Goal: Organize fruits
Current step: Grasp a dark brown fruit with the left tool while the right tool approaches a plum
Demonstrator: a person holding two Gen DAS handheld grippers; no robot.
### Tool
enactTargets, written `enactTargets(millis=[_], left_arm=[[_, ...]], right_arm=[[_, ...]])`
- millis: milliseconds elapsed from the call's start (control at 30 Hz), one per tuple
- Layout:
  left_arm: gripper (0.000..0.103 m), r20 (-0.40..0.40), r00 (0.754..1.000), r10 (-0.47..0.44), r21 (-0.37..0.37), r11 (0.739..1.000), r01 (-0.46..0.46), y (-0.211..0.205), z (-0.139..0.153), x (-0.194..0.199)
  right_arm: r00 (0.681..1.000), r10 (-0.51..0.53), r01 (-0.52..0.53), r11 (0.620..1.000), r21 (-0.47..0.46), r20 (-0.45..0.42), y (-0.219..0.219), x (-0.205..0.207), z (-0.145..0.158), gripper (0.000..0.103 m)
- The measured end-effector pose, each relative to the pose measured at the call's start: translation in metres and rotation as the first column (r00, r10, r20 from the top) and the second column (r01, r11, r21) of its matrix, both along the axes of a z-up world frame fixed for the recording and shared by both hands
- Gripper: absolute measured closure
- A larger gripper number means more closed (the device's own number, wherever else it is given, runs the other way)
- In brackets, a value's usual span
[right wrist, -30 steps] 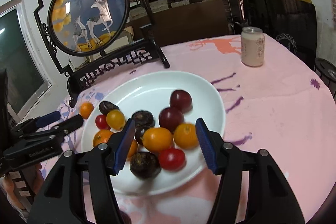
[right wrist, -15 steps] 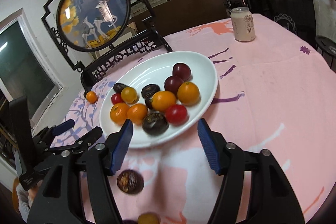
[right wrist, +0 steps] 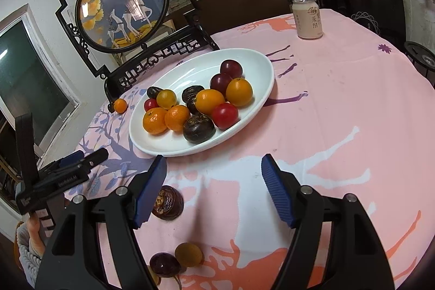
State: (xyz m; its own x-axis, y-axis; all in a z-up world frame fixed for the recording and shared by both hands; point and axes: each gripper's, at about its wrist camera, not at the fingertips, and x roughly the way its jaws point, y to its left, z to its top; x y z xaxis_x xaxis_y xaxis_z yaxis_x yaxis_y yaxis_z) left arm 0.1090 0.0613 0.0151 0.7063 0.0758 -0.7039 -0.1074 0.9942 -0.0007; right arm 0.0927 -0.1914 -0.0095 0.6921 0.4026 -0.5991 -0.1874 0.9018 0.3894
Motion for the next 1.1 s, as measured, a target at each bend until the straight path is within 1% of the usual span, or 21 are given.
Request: enactTargets(millis=[100, 167, 200, 267, 333, 367, 467, 533, 633, 700, 767, 800, 833, 867, 900, 933, 967, 1000, 1033, 1067, 1100], left_arm=[[0.005, 0.005, 1.000, -0.007, -0.048, 0.999, 0.008, 0.003, 0.002, -0.004], [0.005, 0.009, 0.998, -0.056, -0.050, 0.997, 0.056, -0.007, 0.001, -0.012], [0.005, 0.007, 0.997, -0.082, -0.032, 0.996, 0.082, -0.015, 0.000, -0.015], [0.005, 0.003, 0.987, -0.158, 0.031, 0.987, 0.158, -0.038, -0.004, -0.026], [0.005, 0.002, 0.974, -0.228, 0.077, 0.971, 0.227, -0.060, -0.006, -0.036], [0.005, 0.000, 0.963, -0.268, 0.086, 0.960, 0.267, -0.070, -0.008, -0.040], [0.005, -0.008, 0.942, -0.334, 0.098, 0.938, 0.333, -0.090, -0.011, -0.040], [0.005, -0.023, 0.933, -0.359, 0.118, 0.926, 0.359, -0.101, -0.015, -0.039], [0.005, -0.048, 0.928, -0.370, 0.150, 0.916, 0.373, -0.111, -0.023, -0.033], [0.005, -0.061, 0.925, -0.376, 0.136, 0.915, 0.381, -0.114, -0.025, -0.028], [0.005, -0.072, 0.912, -0.405, 0.089, 0.908, 0.410, -0.119, -0.027, -0.023], [0.005, -0.075, 0.906, -0.417, 0.084, 0.903, 0.422, -0.123, -0.027, -0.022], [0.005, -0.081, 0.905, -0.418, 0.116, 0.898, 0.425, -0.129, -0.030, -0.020], [0.005, -0.092, 0.910, -0.405, 0.163, 0.895, 0.415, -0.134, -0.034, -0.017], [0.006, -0.105, 0.914, -0.393, 0.189, 0.894, 0.406, -0.136, -0.038, -0.014], [0.007, -0.128, 0.914, -0.386, 0.169, 0.899, 0.403, -0.133, -0.042, -0.008], [0.024, -0.126, 0.913, -0.387, 0.124, 0.907, 0.402, -0.127, -0.040, -0.005], [0.038, -0.126, 0.918, -0.377, 0.102, 0.915, 0.390, -0.119, -0.039, -0.003], [0.058, -0.126, 0.920, -0.372, 0.090, 0.919, 0.384, -0.113, -0.039, -0.003], [0.063, -0.126, 0.922, -0.367, 0.058, 0.925, 0.376, -0.104, -0.038, -0.002], [0.063, -0.124, 0.923, -0.365, 0.045, 0.927, 0.372, -0.100, -0.038, -0.002]], right_arm=[[1.000, 0.017, -0.017, 1.000, 0.018, -0.014, -0.001, -0.005, -0.002, 0.030], [0.999, 0.043, -0.043, 0.999, 0.019, -0.024, 0.001, -0.013, -0.004, 0.030], [0.999, 0.049, -0.048, 0.999, 0.016, -0.023, 0.001, -0.018, -0.005, 0.030], [0.998, 0.056, -0.056, 0.998, 0.019, -0.018, 0.000, -0.026, -0.005, 0.030], [0.998, 0.054, -0.053, 0.998, 0.032, -0.013, -0.003, -0.033, -0.004, 0.030], [0.998, 0.054, -0.053, 0.998, 0.039, -0.013, -0.005, -0.036, -0.005, 0.030], [0.998, 0.058, -0.057, 0.997, 0.045, -0.010, -0.008, -0.047, -0.005, 0.030], [0.998, 0.065, -0.065, 0.997, 0.042, 0.000, -0.007, -0.055, -0.004, 0.030], [0.998, 0.063, -0.063, 0.997, 0.035, 0.007, -0.008, -0.063, -0.005, 0.030], [0.998, 0.060, -0.061, 0.997, 0.037, 0.005, -0.009, -0.064, -0.006, 0.030], [0.998, 0.057, -0.057, 0.998, 0.038, 0.003, -0.011, -0.063, -0.007, 0.030], [0.998, 0.056, -0.056, 0.998, 0.039, 0.000, -0.011, -0.063, -0.007, 0.030], [0.998, 0.056, -0.056, 0.998, 0.039, 0.000, -0.011, -0.063, -0.007, 0.030], [0.998, 0.056, -0.057, 0.998, 0.038, 0.001, -0.011, -0.063, -0.007, 0.030], [0.998, 0.057, -0.057, 0.998, 0.037, 0.003, -0.011, -0.064, -0.007, 0.030], [0.998, 0.057, -0.057, 0.998, 0.037, 0.005, -0.011, -0.064, -0.007, 0.030], [0.998, 0.057, -0.057, 0.998, 0.036, 0.006, -0.011, -0.065, -0.007, 0.030], [0.998, 0.058, -0.058, 0.998, 0.034, 0.006, -0.011, -0.065, -0.007, 0.030], [0.998, 0.060, -0.060, 0.998, 0.030, 0.005, -0.010, -0.065, -0.007, 0.030], [0.998, 0.064, -0.065, 0.998, 0.022, 0.004, -0.009, -0.065, -0.008, 0.030], [0.998, 0.068, -0.068, 0.998, 0.016, 0.003, -0.008, -0.065, -0.008, 0.030]])
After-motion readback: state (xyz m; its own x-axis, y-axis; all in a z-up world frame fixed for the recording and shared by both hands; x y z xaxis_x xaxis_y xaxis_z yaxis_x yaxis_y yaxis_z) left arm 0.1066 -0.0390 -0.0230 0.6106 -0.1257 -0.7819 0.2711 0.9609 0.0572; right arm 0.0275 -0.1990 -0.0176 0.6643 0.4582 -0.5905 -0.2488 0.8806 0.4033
